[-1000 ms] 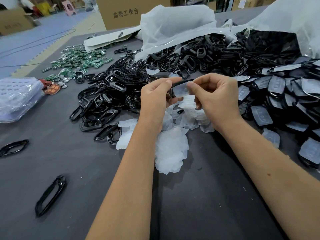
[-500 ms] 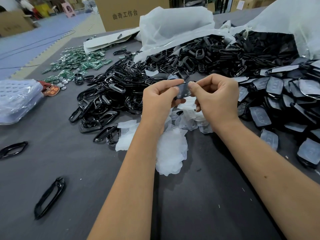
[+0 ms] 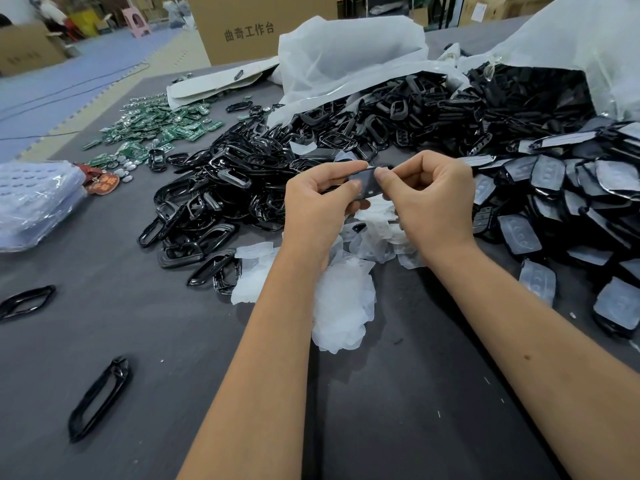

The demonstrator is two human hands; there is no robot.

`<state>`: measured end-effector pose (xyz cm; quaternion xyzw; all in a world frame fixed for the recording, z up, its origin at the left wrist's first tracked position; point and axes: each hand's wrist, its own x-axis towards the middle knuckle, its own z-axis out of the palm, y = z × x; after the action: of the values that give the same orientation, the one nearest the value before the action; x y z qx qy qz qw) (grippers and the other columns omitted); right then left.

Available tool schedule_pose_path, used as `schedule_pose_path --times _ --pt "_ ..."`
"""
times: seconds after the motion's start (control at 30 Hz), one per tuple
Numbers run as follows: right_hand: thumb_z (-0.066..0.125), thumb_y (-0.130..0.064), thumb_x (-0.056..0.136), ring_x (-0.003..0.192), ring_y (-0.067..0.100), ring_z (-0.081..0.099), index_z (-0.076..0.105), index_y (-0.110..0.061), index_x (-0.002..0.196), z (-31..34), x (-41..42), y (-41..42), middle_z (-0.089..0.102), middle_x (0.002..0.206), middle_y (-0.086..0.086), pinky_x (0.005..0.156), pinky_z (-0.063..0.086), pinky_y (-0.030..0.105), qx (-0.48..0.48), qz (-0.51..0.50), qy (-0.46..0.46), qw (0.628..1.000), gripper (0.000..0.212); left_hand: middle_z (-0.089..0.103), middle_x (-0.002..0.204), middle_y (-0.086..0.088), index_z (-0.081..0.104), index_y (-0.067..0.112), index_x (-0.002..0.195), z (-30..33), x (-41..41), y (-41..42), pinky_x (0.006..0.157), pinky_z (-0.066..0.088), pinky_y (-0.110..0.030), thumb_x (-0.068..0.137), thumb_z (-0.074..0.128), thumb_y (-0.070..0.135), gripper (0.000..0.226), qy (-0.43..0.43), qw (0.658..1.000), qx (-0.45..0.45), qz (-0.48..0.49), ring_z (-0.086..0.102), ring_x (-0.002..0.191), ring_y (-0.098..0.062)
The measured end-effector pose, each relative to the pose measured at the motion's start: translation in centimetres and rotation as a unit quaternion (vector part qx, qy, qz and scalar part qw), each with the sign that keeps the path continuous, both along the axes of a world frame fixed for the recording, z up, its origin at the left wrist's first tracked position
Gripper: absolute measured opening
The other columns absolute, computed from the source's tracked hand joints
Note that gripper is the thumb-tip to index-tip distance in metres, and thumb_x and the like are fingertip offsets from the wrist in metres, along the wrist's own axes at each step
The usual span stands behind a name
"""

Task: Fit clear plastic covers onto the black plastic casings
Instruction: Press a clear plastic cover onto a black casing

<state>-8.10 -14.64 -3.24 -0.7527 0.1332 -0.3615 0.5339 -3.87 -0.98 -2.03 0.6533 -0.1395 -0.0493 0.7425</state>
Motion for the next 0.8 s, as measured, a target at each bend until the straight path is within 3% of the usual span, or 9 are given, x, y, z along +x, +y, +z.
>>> schedule_pose_path --times 0.13,0.27,0.37,0.53,0.8 --pt "0.083 -0.032 0.083 0.055 0.015 0.067 0.069 -0.02 0.071 -0.22 0.18 -0.15 0.073 0.065 -0.001 0.057 0.056 0.036 0.025 0.007 0.007 1.0 0.022 0.076 0.099 -0.021 0.077 0.008 0.105 0.01 -0.04 0.06 0.085 0.06 -0.043 0.093 0.062 -0.009 0.026 -0.002 1.0 0.007 -0.005 0.072 0.071 -0.022" --pt "0.089 -0.03 0.078 0.047 0.015 0.055 0.065 -0.017 0.073 -0.41 0.33 -0.31 0.069 0.063 0.001 0.046 0.045 0.028 0.141 0.039 0.016 0.989 0.028 0.077 0.092 -0.015 0.077 0.009 0.103 0.06 0.04 0.21 0.073 0.06 -0.028 0.094 0.06 -0.01 0.027 0.012 1.0 -0.01 -0.011 0.07 0.065 -0.017" --pt "0.089 -0.022 0.082 0.052 0.011 0.058 0.067 -0.015 0.082 -0.29 0.33 -0.6 0.069 0.068 0.0 0.041 0.043 0.024 0.22 0.103 0.016 0.97 0.023 0.077 0.088 -0.01 0.077 0.008 0.102 0.07 0.1 0.26 0.071 0.058 -0.024 0.095 0.059 -0.011 0.027 0.022 0.999 -0.024 -0.016 0.069 0.066 -0.014" --pt "0.083 -0.019 0.088 0.059 0.009 0.061 0.073 -0.014 0.086 -0.12 0.3 -1.0 0.071 0.073 0.0 0.045 0.047 0.022 0.234 0.155 0.03 0.959 0.012 0.077 0.087 -0.009 0.077 0.006 0.105 0.07 0.13 0.37 0.076 0.059 -0.028 0.096 0.058 -0.009 0.026 0.023 0.999 -0.029 -0.028 0.069 0.068 -0.015" --pt "0.082 -0.017 0.09 0.055 0.012 0.057 0.07 -0.008 0.082 -0.28 0.33 -0.69 0.065 0.065 0.001 0.046 0.049 0.026 0.203 0.127 0.018 0.971 0.017 0.077 0.083 -0.004 0.076 0.005 0.106 -0.08 0.08 0.29 0.068 0.059 -0.023 0.09 0.069 -0.009 0.023 -0.011 1.0 -0.015 -0.014 0.07 0.069 -0.013"
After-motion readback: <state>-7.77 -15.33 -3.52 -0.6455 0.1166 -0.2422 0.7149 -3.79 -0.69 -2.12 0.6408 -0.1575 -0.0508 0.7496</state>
